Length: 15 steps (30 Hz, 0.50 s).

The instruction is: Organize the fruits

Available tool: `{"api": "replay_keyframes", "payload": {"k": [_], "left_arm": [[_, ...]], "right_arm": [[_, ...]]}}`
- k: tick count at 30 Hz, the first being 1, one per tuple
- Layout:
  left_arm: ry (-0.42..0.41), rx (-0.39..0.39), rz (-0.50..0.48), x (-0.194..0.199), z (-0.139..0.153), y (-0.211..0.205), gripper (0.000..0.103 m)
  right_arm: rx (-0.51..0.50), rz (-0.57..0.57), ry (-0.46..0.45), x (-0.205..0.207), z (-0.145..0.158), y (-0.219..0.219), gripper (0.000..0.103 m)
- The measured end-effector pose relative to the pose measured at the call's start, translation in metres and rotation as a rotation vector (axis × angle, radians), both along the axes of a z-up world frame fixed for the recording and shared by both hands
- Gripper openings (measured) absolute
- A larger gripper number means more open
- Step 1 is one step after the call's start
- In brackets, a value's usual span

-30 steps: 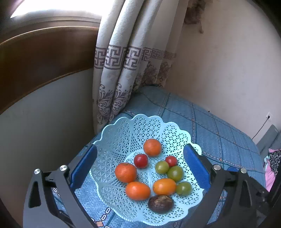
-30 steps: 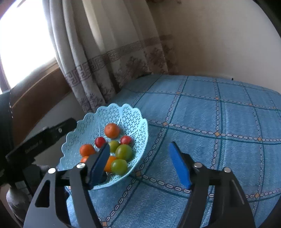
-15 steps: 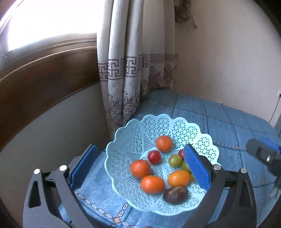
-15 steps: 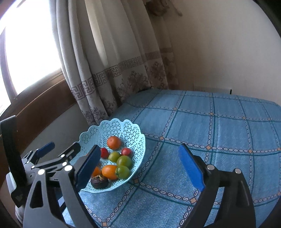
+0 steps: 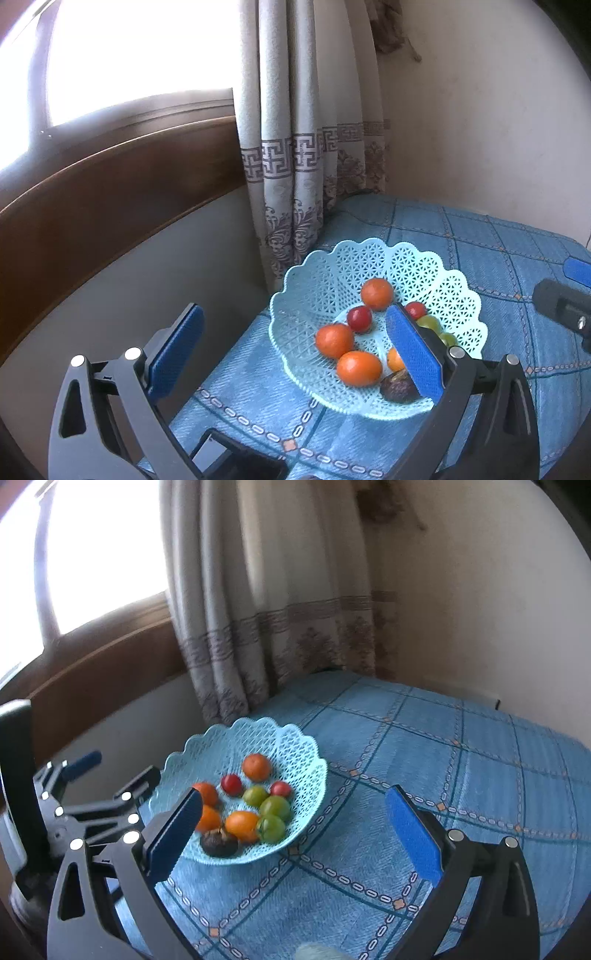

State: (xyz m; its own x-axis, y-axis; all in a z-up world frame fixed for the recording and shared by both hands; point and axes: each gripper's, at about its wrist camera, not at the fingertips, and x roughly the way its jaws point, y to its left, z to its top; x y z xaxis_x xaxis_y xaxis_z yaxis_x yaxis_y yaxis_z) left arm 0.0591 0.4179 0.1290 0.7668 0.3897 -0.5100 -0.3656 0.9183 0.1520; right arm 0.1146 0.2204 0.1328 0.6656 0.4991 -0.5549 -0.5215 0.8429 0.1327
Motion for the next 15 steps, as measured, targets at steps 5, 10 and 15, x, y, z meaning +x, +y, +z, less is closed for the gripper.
{"api": "replay_keyframes", "payload": {"k": [5, 10, 15], "left_arm": [[0.004, 0.040, 0.026, -0.005, 0.001, 0.006, 0.100], [0.017, 0.056, 0.030, -0.005, 0.000, 0.010, 0.100], [0.039, 0.107, 0.000, -0.001, -0.002, 0.004, 0.100]], "right_arm": [[-0.027, 0.046, 0.011, 0.000, -0.005, 0.006, 0.098], [-0.050, 0.066, 0.008, 0.000, -0.009, 0.006, 0.098], [-0.099, 0.050, 0.002, 0.006, -0.016, 0.008, 0.098]]}}
